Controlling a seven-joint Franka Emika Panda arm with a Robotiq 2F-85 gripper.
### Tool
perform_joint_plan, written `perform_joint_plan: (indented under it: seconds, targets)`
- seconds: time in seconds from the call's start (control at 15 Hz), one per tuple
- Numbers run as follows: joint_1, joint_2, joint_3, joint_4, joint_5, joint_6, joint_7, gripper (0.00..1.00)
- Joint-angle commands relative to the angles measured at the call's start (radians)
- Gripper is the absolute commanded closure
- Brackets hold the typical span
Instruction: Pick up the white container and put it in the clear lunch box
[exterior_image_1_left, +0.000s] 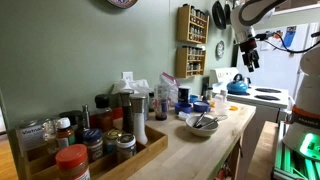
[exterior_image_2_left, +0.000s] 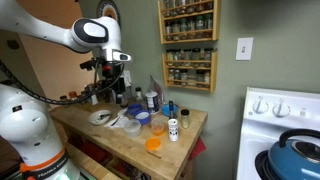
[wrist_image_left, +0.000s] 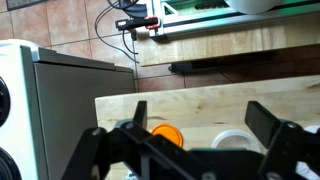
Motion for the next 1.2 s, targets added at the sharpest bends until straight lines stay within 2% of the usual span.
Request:
perform_joint_plan:
  seconds: [0.0,0.33,0.4,0.8,0.93,1.07,1.13]
  targets:
    - [0.024,-0.001,-0.020,0.003,-0.010,-0.008,0.012,0.00]
    - [0.024,0.000,-0.020,0.003,-0.010,-0.008,0.012,0.00]
    - [0.013,0.018,-0.020,0.014,-0.015,0.025,0.047,0.00]
    - [-0.038,0.241,-0.168,0.186,0.047,0.228,0.064,0.00]
    - [-0.039,0.340,-0.223,0.259,0.120,0.259,0.043,0.00]
    - [-0.040,0.442,-0.257,0.333,0.215,0.239,0.043,0.00]
    - [-0.056,0.322,-0.218,0.248,0.148,0.253,0.040,0.00]
